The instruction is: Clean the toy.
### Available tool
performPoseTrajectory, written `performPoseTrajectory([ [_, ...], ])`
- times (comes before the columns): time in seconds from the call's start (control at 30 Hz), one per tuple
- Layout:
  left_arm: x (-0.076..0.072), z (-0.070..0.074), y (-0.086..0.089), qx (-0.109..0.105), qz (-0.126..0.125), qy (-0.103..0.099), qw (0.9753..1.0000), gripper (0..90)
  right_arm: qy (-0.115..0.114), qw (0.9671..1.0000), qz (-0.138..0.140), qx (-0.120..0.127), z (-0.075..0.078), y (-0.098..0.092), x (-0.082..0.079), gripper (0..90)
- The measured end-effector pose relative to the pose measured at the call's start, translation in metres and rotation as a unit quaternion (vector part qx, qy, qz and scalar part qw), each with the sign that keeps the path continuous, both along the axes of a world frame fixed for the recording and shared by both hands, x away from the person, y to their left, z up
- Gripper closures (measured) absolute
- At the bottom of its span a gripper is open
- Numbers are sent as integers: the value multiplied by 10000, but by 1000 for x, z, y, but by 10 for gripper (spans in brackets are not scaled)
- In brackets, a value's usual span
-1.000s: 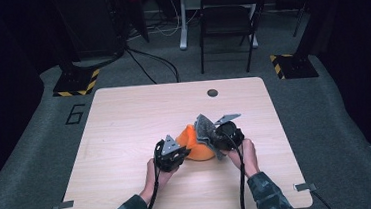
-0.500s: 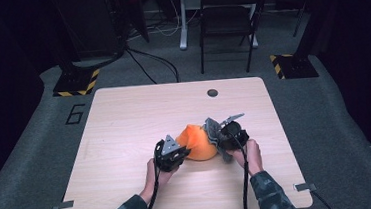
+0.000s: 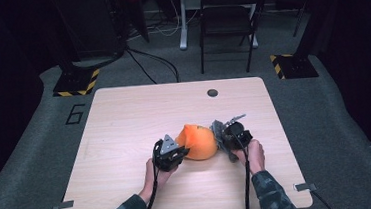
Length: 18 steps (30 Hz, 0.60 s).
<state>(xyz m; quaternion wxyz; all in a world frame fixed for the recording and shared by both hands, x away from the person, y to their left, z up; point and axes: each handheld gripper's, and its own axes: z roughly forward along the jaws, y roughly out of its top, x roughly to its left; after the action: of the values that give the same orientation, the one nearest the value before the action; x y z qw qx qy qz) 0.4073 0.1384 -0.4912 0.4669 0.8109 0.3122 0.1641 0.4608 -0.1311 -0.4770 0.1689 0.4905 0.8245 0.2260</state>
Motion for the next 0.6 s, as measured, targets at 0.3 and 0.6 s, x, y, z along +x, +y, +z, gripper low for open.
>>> performPoseTrajectory([
  [0.3,0,0,0,-1,25,-7,10000,822,-395,9937,473,935,54,7,-21,685],
  [0.6,-2,2,1,4,45,-30,10000,657,-412,9952,683,561,36,31,-22,693],
])
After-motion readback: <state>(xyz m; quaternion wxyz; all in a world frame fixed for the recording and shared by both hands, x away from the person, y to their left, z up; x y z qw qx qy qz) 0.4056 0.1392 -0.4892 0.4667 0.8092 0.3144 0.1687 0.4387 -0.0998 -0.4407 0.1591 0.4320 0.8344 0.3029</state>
